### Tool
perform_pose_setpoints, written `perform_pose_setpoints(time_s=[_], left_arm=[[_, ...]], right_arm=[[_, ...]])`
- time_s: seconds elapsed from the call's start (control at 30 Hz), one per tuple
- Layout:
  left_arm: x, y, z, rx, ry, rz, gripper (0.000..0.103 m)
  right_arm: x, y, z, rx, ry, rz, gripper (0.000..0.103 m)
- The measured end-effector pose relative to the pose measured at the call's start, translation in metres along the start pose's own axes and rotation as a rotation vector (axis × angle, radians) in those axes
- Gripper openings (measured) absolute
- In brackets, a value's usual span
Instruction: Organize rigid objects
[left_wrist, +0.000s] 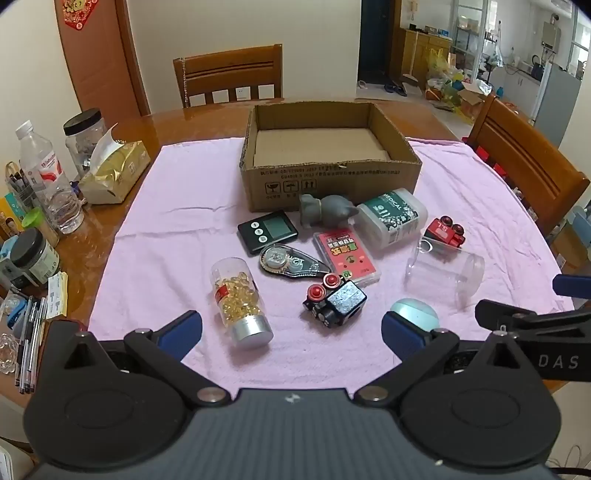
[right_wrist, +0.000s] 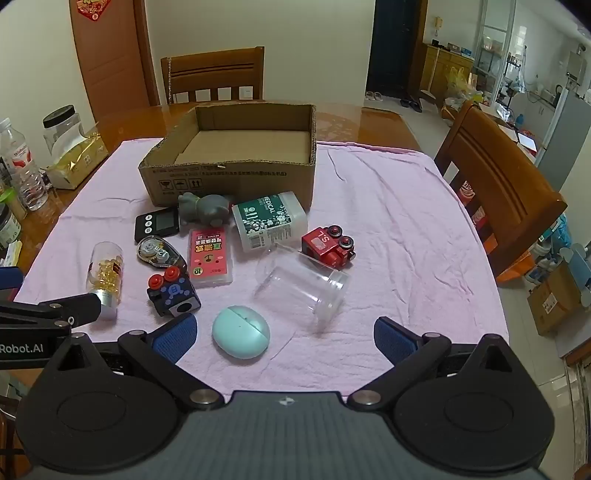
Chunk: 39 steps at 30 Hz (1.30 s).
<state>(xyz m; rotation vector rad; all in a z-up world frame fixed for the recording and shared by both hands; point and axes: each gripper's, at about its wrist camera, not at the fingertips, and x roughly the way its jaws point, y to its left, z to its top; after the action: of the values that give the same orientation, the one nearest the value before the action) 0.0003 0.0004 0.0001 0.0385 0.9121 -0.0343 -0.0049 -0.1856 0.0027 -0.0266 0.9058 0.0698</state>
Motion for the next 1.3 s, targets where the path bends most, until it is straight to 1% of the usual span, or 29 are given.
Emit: perform_pose_setpoints(time_s=[0.2, 0.5, 1.3], left_arm=[[0.000, -0.001, 0.002, 0.008, 0.007, 0.012, 0.102], [-0.004, -0.005, 0.001, 0.011, -0.002, 0.027, 0.102], [-0.010, -0.006, 0.001, 0.024, -0.013, 0.026, 0.102]], right_arm=[[-0.003, 0.001, 0.001, 0.005, -0.007, 0.019, 0.103], [0.002, -0.003, 0.002, 0.008, 0.003, 0.019, 0.103], [-0.003, -0.002, 0.004, 0.007, -0.006, 0.014, 0.103]])
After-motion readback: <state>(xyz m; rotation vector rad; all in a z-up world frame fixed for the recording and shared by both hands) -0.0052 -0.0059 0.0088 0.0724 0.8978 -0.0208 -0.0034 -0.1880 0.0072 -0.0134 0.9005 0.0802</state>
